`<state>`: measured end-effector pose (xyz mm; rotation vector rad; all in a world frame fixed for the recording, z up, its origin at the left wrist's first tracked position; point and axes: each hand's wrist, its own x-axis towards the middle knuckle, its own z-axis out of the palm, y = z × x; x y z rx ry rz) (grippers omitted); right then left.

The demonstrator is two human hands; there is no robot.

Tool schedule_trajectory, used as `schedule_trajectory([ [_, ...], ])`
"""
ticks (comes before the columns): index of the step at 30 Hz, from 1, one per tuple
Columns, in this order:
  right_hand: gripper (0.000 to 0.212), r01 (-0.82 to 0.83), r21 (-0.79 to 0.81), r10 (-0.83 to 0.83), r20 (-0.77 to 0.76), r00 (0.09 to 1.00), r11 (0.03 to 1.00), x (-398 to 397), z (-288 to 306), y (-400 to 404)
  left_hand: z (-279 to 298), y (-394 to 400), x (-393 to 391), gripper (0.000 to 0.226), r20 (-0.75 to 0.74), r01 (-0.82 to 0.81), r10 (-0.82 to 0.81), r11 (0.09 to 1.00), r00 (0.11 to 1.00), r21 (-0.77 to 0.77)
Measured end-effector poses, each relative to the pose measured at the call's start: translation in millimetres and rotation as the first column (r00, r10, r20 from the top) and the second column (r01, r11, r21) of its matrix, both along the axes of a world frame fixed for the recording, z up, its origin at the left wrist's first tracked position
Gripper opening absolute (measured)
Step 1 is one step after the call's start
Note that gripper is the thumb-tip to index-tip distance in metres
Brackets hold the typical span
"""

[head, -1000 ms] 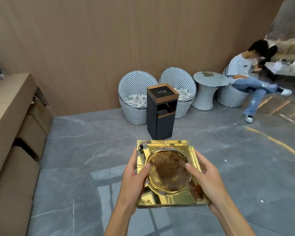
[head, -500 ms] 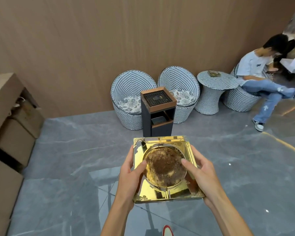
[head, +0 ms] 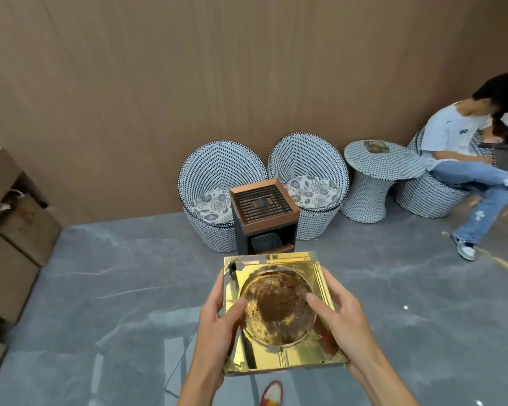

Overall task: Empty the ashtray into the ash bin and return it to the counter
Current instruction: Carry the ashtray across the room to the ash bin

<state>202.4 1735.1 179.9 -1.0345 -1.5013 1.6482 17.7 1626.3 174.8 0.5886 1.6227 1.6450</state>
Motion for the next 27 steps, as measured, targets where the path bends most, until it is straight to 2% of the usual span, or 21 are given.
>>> schedule_trajectory([
  [5, 0.050, -0.067, -0.003, 0.067, 0.042, 0.997, 0.998, -28, -21, 85, -28, 80, -29, 0.065, 0.081, -0.010, 0.013, 0.999, 0.997, -0.042],
  [13, 0.066, -0.087, -0.065, 0.096, 0.154, 0.983, 0.994, -84, -61, 232, -73, 209, -69, 0.066, 0.079, -0.082, 0.090, 0.992, 0.993, -0.096],
  [18, 0.065, -0.120, -0.144, 0.153, 0.245, 0.957, 0.982, -116, -85, 303, -102, 269, -86, 0.058, 0.149, -0.128, 0.154, 0.977, 0.977, -0.174],
  [21, 0.051, -0.116, -0.188, 0.169, 0.294, 0.941, 0.975, -128, -111, 333, -124, 295, -96, 0.060, 0.188, -0.170, 0.215, 0.958, 0.958, -0.229],
  [27, 0.049, -0.117, -0.266, 0.215, 0.378, 0.900, 0.957, -143, -161, 376, -164, 331, -102, 0.065, 0.154, -0.183, 0.252, 0.914, 0.955, -0.361],
])
